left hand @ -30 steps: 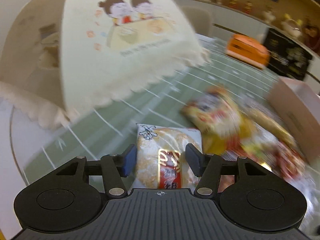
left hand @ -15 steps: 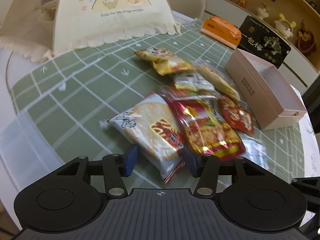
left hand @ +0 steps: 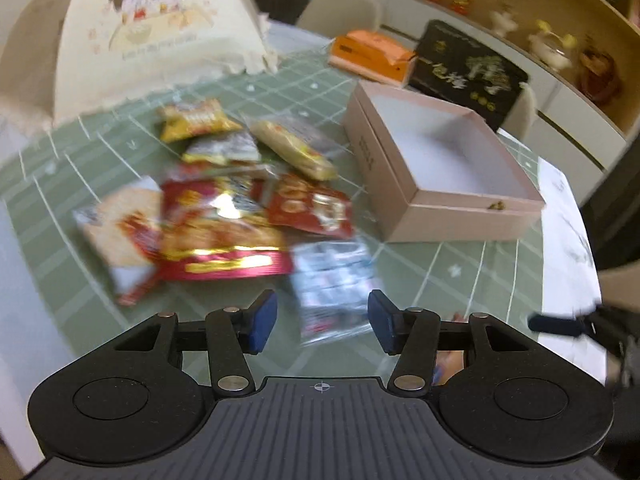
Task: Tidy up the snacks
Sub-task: 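Move the left gripper over the snack pile while the right gripper approaches the round pastry, then grasp the blue-white candy pack with left gripper while right grasps the round pastry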
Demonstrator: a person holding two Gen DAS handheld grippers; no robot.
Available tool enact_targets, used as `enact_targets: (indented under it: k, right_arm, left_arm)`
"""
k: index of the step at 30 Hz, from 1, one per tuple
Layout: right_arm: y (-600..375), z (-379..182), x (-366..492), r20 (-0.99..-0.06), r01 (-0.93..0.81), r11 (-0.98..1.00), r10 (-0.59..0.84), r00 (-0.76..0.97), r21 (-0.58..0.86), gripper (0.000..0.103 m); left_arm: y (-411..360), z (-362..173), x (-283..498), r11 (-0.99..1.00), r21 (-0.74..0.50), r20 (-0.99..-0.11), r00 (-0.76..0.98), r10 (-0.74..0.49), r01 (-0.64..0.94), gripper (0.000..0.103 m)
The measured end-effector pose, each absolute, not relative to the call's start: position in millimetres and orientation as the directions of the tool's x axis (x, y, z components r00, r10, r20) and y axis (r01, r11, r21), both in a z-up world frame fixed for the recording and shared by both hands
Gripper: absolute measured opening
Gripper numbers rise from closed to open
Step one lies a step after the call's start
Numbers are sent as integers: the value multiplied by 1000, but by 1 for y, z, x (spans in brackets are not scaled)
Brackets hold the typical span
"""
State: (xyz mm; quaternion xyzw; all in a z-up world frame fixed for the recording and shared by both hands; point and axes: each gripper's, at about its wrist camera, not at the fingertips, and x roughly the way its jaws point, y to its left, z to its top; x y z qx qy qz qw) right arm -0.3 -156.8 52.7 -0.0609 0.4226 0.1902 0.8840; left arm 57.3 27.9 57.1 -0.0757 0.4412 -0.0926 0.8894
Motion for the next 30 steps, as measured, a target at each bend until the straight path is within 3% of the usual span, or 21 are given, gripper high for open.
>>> enact_targets:
  k: [4,11,16,20,23,27,30]
  right_arm:
    - [-178,52,-6,-756,-322,942,278,593,94,78]
    - [-177,46,-20,-757,-287,931,353,550,226,81]
    - [-154,36,-21,-771,-336,932,310,556,133,81]
    - [-168,28,-20,-772,-305,952,164,614,-40,81]
    - [-186,31,-12,-775,-269,962,207,597,50,81]
    - [-178,37,7,-765,-267,932,354,538,244,81]
    - [-142,33,19,-766,-328,923,358,534,203,81]
  left_arm:
    - [-2,40,84,980,-201,-801,574,-169,8,56]
    - [-40,30,92,990,66,-789,614,-23,122,62]
    - [-16,28,71,987,97,-777,629,-4,126,64]
    - [8,28,54,992,11,-782,619,-70,126,66]
    - [24,31,44,985,-91,-785,598,-162,148,67]
    - [41,35,35,985,-146,-787,592,-172,92,64]
    - [43,36,39,981,-173,-793,577,-193,90,64]
